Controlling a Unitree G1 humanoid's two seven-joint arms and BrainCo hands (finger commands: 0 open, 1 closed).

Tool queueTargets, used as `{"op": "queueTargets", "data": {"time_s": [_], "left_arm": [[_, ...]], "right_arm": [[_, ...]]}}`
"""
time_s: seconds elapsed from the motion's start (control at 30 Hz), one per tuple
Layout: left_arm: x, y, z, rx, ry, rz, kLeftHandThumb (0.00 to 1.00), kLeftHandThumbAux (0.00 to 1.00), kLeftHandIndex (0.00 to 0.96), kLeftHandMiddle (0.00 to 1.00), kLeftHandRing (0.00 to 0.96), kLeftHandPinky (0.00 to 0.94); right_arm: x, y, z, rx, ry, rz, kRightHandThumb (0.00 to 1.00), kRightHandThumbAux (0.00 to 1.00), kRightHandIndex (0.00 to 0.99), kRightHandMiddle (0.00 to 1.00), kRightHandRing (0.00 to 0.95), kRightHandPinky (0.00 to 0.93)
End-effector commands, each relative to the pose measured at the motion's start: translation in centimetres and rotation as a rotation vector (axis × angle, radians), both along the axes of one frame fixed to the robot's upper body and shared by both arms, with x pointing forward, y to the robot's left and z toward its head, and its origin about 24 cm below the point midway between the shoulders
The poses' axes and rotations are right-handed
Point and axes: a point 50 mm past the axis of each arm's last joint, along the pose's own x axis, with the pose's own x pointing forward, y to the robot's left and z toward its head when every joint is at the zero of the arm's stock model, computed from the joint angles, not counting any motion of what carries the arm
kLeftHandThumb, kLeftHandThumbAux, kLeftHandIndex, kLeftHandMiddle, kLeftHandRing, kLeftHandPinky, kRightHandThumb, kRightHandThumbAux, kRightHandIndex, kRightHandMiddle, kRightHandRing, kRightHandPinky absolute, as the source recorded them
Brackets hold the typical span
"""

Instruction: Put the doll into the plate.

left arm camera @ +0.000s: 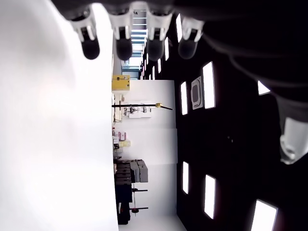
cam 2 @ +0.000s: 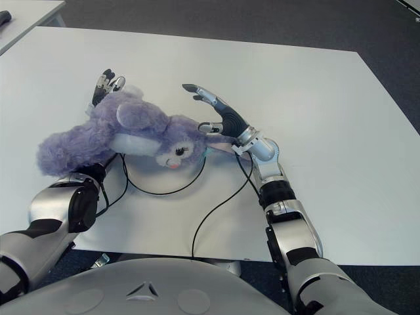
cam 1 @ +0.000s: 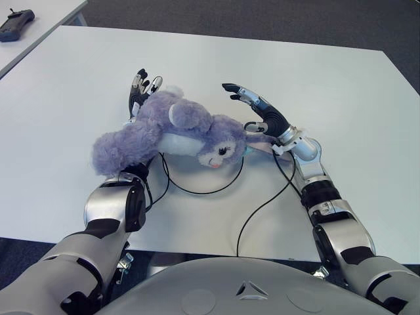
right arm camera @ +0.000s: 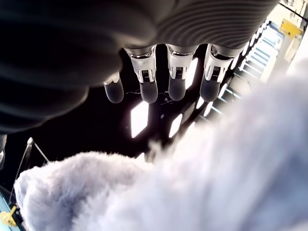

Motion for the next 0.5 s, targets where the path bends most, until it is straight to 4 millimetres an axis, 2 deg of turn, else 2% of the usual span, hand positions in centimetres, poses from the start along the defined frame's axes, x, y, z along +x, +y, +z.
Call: {"op": "queueTargets", "data": {"time_s": [0.03,0.27,0.5], "left_arm": [[-7.9,-1.3,-10.56,-0.095,0.495,0.007,0.0,0.466,0.0,0.056,0.002,0.0],[-7.88,-1.26,-10.54,-0.096,0.494,0.011,0.0,0.467,0.0,0.057,0.004,0.0],[-7.85,-1.28,-10.49,-0.093,0.489,0.009,0.0,0.46,0.0,0.057,0.006,0.0]], "right_arm": [[-0.36,-0.11,-0.41,-0.029,0.01,0.0,0.108,0.294,0.0,0.0,0.0,0.0],[-0.46,-0.15,-0.12,-0.034,0.004,-0.003,0.115,0.296,0.0,0.0,0.0,0.0],[0.37,-0.48,0.15,-0.02,0.017,-0.024,0.106,0.297,0.0,0.0,0.0,0.0]]}}
